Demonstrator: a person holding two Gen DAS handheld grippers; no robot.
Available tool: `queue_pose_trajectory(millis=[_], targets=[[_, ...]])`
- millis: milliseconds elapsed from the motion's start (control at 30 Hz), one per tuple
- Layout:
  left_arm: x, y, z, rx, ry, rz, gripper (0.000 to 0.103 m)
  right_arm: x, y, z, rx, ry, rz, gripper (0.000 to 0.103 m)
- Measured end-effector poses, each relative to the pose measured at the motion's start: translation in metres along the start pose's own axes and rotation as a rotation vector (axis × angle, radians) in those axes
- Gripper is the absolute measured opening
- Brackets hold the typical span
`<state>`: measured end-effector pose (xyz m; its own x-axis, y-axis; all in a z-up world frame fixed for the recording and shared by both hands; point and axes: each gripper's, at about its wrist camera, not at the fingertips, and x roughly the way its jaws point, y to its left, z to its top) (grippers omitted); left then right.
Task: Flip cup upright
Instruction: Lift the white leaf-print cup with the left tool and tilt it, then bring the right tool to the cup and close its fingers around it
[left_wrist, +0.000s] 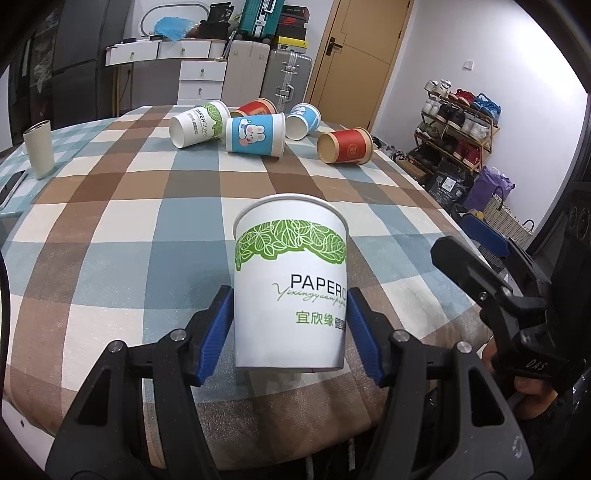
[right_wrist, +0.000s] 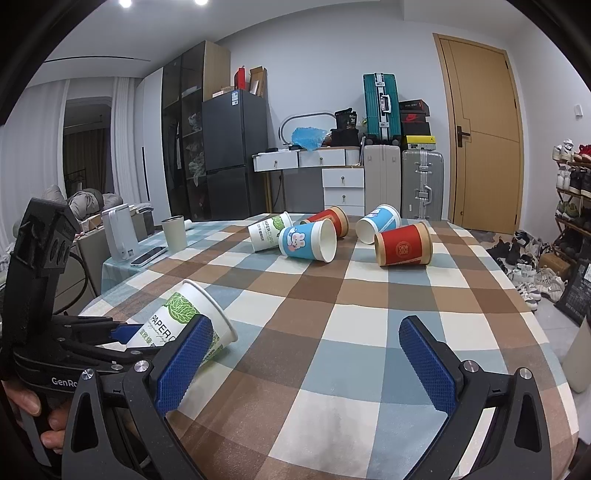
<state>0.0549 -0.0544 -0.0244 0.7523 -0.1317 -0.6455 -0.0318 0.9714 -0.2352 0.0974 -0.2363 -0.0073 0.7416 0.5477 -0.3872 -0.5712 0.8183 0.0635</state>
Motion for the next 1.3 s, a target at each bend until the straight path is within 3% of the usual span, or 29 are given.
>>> queue_pose_trajectory(millis=[300, 433, 567, 700, 767, 933, 1300], targets=[[0.009, 0.002, -0.003, -0.003, 0.021, 0.001, 0.059, -0.001, 0.0, 0.0, 0.002, -0.004, -0.002, 0.103], [0.01, 0.002, -0.004, 0.006, 0.032, 0.005, 0.064, -0.003, -0.001, 0.001, 0.003, -0.008, -0.003, 0.103], [0.009, 0.004, -0.002, 0.0, 0.029, 0.019, 0.082, -0.006, -0.001, 0.003, 0.008, -0.019, 0.0, 0.103], [0.004, 0.008, 0.001, -0.008, 0.007, 0.03, 0.09, -0.007, -0.002, 0.005, 0.011, -0.021, 0.002, 0.103], [0.0, 0.011, 0.002, -0.012, -0.009, 0.037, 0.101, -0.008, -0.002, 0.006, 0.013, -0.021, 0.004, 0.103], [-0.013, 0.017, 0.006, -0.006, -0.056, 0.029, 0.102, -0.007, -0.002, 0.008, 0.022, -0.008, 0.008, 0.103], [-0.033, 0.043, 0.008, 0.002, -0.095, 0.053, 0.102, 0.015, 0.009, 0.009, 0.051, 0.131, 0.066, 0.103]])
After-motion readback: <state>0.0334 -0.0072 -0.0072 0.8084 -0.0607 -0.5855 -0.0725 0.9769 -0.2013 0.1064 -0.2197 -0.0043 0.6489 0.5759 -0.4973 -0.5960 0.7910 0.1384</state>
